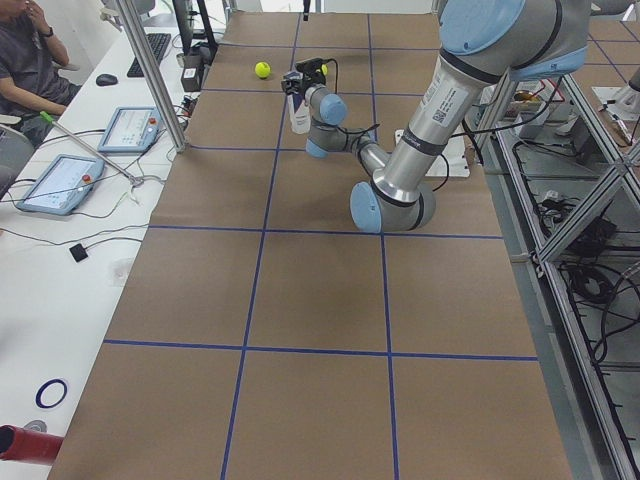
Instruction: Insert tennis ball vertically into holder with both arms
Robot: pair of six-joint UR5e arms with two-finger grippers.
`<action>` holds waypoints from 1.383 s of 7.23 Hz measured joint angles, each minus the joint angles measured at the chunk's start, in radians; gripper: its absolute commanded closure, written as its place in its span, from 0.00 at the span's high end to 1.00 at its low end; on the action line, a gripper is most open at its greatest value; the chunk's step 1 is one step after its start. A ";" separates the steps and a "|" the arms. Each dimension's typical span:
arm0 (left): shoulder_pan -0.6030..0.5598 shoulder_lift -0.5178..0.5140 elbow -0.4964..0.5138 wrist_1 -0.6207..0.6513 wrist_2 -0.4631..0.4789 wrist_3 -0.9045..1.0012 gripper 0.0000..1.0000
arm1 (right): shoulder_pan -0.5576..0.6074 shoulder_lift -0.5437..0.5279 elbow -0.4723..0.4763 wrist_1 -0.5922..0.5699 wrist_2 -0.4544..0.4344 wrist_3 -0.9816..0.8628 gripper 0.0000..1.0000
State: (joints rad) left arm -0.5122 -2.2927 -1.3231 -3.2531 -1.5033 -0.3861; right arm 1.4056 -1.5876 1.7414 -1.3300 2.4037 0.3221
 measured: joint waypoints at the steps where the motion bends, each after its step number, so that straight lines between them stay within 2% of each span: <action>1: 0.024 -0.005 0.031 -0.068 0.041 -0.003 0.47 | -0.001 0.000 0.000 0.001 0.000 0.000 0.99; 6: 0.067 0.024 0.104 -0.251 0.137 0.002 0.50 | -0.007 0.001 0.000 0.002 -0.001 0.000 0.99; 10: 0.078 0.065 0.122 -0.288 0.144 0.008 0.54 | -0.014 0.001 -0.002 0.024 -0.003 0.002 0.99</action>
State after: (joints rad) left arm -0.4338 -2.2276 -1.2008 -3.5412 -1.3593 -0.3783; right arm 1.3917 -1.5862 1.7396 -1.3057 2.4007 0.3240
